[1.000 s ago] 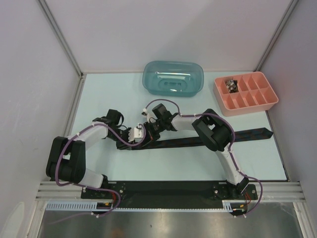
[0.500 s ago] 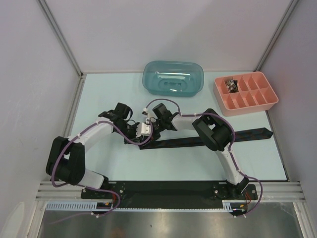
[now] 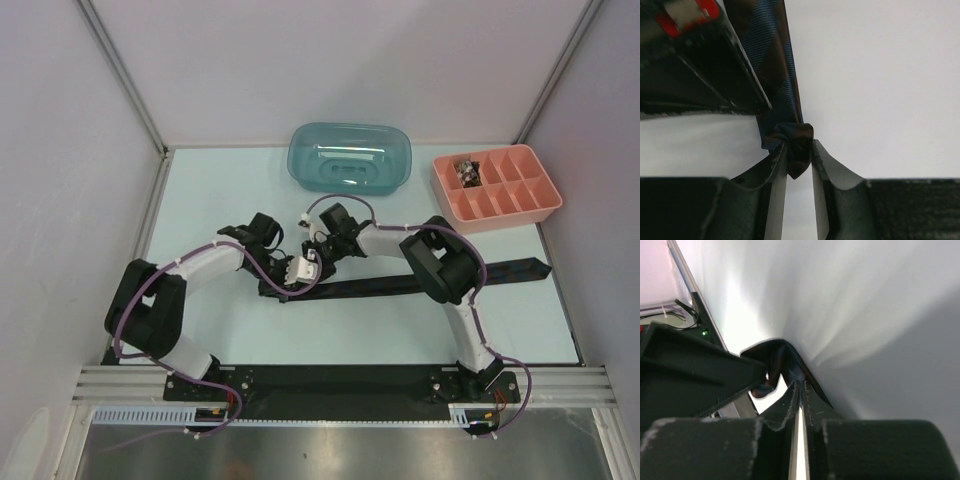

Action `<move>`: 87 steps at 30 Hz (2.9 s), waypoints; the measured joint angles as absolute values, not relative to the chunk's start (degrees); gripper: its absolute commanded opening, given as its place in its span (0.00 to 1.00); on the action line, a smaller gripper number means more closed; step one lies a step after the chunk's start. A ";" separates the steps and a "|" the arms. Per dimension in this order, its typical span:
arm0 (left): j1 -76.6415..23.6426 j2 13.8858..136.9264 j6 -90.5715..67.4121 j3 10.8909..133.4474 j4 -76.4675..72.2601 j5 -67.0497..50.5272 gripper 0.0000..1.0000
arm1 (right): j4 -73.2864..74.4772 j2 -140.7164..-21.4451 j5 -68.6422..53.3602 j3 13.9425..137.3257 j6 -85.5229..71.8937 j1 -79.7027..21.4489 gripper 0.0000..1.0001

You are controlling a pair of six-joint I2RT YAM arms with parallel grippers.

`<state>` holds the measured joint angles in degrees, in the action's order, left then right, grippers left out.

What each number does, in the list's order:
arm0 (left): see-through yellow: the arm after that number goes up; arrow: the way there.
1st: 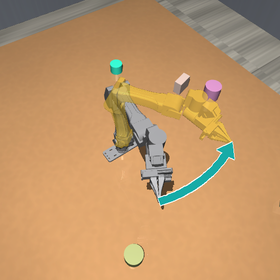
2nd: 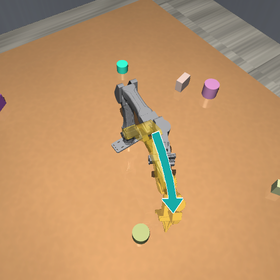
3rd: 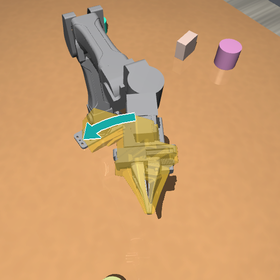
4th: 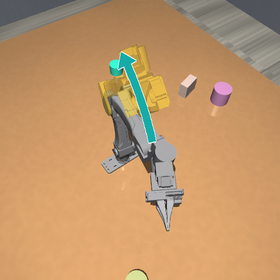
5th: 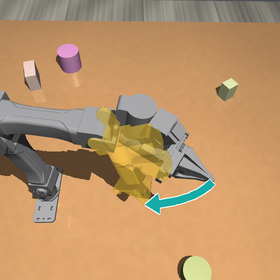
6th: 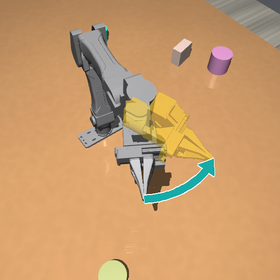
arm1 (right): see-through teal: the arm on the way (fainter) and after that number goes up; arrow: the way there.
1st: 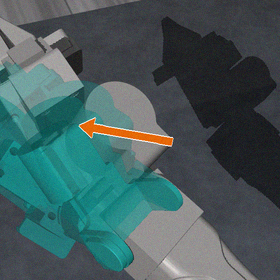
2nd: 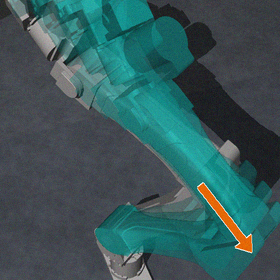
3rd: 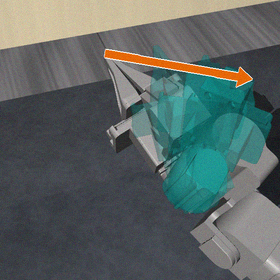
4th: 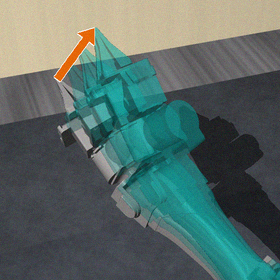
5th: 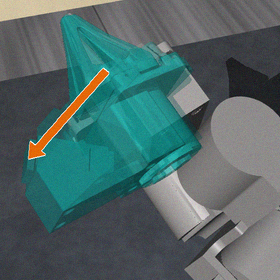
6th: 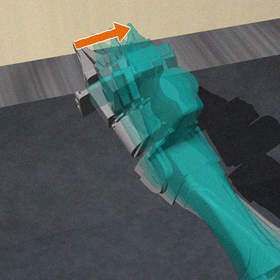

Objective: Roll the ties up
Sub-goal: Roll the tie at the center of the board.

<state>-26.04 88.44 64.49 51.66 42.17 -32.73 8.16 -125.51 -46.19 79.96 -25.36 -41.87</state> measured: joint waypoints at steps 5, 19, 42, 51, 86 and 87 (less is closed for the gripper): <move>-26.13 88.64 64.47 51.66 41.56 -32.49 0.32 | 10.74 -122.41 -46.04 78.06 -23.64 -39.88 0.29; -26.15 91.15 63.88 53.06 41.01 -32.53 0.31 | 7.25 -121.36 -49.21 76.73 -26.28 -39.83 0.41; -25.85 93.76 61.52 54.22 39.40 -32.12 0.58 | 0.34 -125.19 -49.63 76.60 -31.55 -41.91 0.05; -21.80 89.32 61.10 50.33 35.94 -31.11 0.86 | 0.67 -125.54 -49.10 76.51 -31.40 -41.47 0.00; -26.79 90.98 60.55 48.73 33.15 -28.29 0.33 | 1.63 -125.32 -50.65 76.34 -31.03 -41.12 0.29; -26.79 90.98 60.64 48.73 33.19 -28.38 0.33 | 1.91 -125.29 -50.65 76.51 -30.87 -41.17 0.31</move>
